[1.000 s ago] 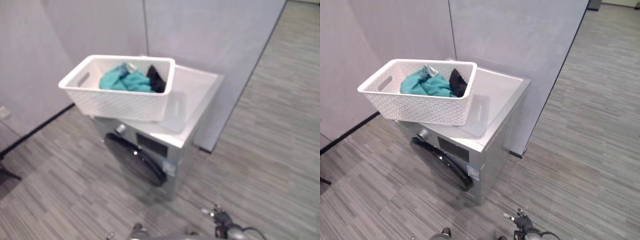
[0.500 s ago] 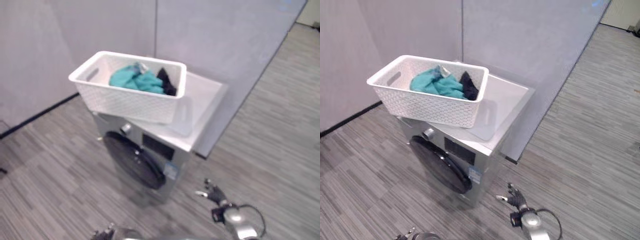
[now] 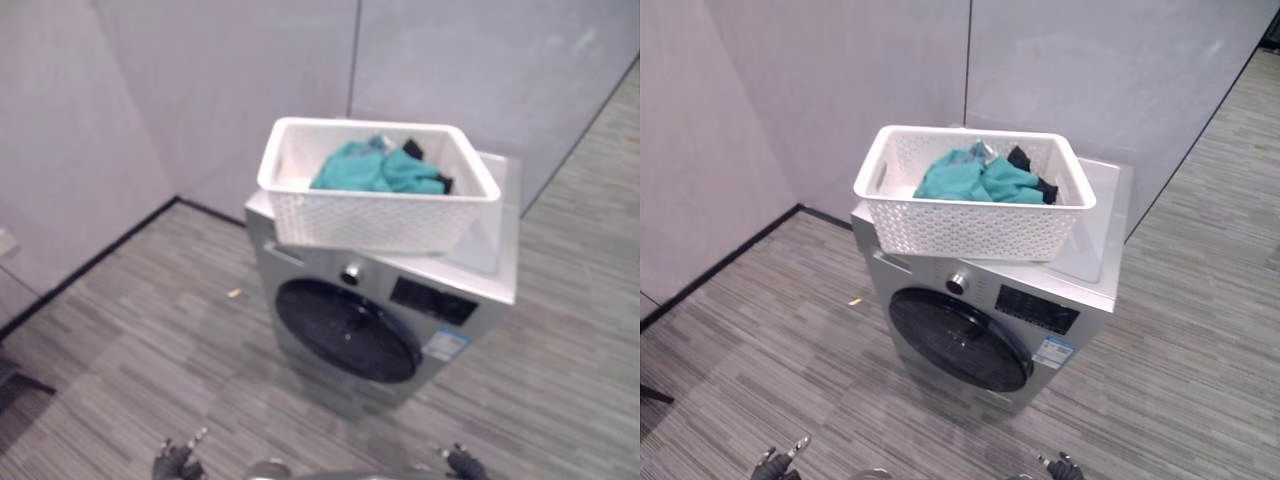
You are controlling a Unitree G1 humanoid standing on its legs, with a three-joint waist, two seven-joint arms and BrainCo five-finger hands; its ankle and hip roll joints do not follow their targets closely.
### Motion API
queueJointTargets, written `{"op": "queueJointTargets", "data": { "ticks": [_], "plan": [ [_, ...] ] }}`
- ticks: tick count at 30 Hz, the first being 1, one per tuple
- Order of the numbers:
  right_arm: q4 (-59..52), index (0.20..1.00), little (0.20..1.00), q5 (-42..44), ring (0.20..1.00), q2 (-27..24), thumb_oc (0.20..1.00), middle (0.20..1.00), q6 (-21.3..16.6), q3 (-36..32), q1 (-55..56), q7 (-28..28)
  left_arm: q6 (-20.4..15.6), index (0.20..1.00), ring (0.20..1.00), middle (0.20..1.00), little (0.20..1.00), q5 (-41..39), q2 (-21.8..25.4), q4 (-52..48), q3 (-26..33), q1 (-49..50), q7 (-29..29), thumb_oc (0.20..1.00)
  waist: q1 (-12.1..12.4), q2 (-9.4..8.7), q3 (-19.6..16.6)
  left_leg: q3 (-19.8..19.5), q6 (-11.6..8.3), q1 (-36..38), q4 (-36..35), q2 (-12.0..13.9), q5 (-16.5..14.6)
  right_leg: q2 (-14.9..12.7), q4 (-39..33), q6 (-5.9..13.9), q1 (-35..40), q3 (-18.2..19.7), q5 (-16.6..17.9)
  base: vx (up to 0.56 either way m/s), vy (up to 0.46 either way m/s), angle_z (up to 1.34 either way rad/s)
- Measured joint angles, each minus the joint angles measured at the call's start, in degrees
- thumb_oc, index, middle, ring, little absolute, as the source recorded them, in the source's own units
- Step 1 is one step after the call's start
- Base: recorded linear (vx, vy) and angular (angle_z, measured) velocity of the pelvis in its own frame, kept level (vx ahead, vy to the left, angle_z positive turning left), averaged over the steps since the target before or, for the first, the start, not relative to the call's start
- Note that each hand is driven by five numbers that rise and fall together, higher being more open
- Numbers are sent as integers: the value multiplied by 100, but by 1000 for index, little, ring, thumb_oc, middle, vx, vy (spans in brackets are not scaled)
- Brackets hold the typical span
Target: Grab the laundry basket,head to the washer,open it,put in the laundry and shut it.
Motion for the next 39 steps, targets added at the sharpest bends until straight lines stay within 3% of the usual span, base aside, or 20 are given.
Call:
{"op": "queueJointTargets", "data": {
  "ticks": [2,3,4,6,9,13,15,19,21,26,31,34,39],
  "plan": [
    [-55,1000,1000,-5,1000,-15,1000,1000,-15,293,-169,12,17,1000,1000,1000,1000,0,-96,-25,100,174,-3,1000,70,42,-44,236,-2,129,-130,22,89,387,-265,68,201,-42,-343,-132,-77,-73],
    [-163,1000,1000,-10,1000,57,1000,1000,-46,464,-267,63,36,1000,1000,1000,1000,-1,-121,-24,88,270,-5,1000,235,-60,-95,212,19,177,-97,-52,115,665,-1261,49,577,-55,-331,-122,-178,-113],
    [-215,1000,1000,-13,1000,79,1000,1000,-82,696,-273,73,45,1000,1000,1000,1000,-3,-225,-25,244,384,-7,1000,342,-128,-187,253,74,173,-122,-103,150,905,-2167,175,839,317,-241,-58,-154,-128],
    [-458,1000,1000,-146,1000,152,1000,1000,-63,1134,-259,132,48,1000,1000,1000,1000,-5,-378,-106,238,435,-1,1000,413,-121,-325,162,-28,210,-348,-31,275,1149,-2929,180,1064,611,-16,-73,-177,-63],
    [-785,1000,1000,-290,1000,198,1000,1000,-32,1431,-92,248,30,1000,1000,1000,1000,-3,-418,-160,42,303,-4,1000,380,-207,-317,54,-64,224,-465,71,484,1344,-3312,80,1208,558,179,-65,-147,6],
    [-2047,1000,1000,-514,1000,-126,1000,1000,4,1504,211,399,38,1000,1000,1000,1000,0,-455,-442,10,238,16,1000,352,-201,-252,-230,-425,97,-671,270,708,1584,-3532,20,1220,358,249,-106,-125,21],
    [-2473,1000,1000,-756,1000,-492,1000,1000,14,1563,202,417,38,1000,1000,1000,1000,-3,-467,-611,-18,244,16,1000,347,-266,-227,-380,-423,-17,-680,277,758,1612,-3530,25,1258,234,299,-54,-38,34],
    [-3105,1000,1000,-1607,1000,-1424,1000,1000,-87,1653,-336,340,16,1000,1000,1000,1000,1,-471,-1195,-185,369,19,1000,374,-224,-25,-444,-418,-31,-891,239,878,1580,-3554,26,1196,165,341,-18,-4,14],
    [-3187,1000,1000,-1824,1000,-1572,1000,1000,-97,1745,-701,285,15,1000,1000,1000,1000,0,-473,-1293,-183,349,19,1000,369,-227,39,-455,-403,-70,-895,221,903,1575,-3597,18,1179,164,395,2,5,3],
    [-3278,1000,1000,-2048,1000,-1635,1000,1000,-127,2134,-1458,111,7,1000,1000,1000,1000,-3,-517,-1398,-376,273,9,1000,472,-287,220,-522,-361,-114,-948,141,1009,1543,-3687,-6,1188,69,524,15,30,8],
    [-2146,1000,1000,-2252,1000,-1264,1000,1000,-137,2679,-2330,-45,5,1000,1000,1000,1000,-7,-507,-1559,-470,74,4,1000,760,-439,518,-533,-354,-108,-937,111,1018,1524,-3660,-16,1188,3,548,-2,27,6],
    [-1501,1000,1000,-2260,1000,-1095,1000,1000,-121,3019,-2743,-182,2,1000,1000,1000,1000,-7,-459,-1581,-516,-129,6,1000,925,-431,845,-613,-353,-150,-938,76,1018,1496,-3660,-16,1192,-70,548,-37,45,10],
    [-1073,1000,1000,-2261,1000,-1005,1000,1000,-74,3002,-3030,-463,-1,1000,1000,1000,1000,-9,-379,-1669,-625,-126,11,1000,929,-460,1115,-706,-351,-227,-910,58,1021,1484,-3661,-15,1174,-134,547,-31,21,9]
  ]
}}
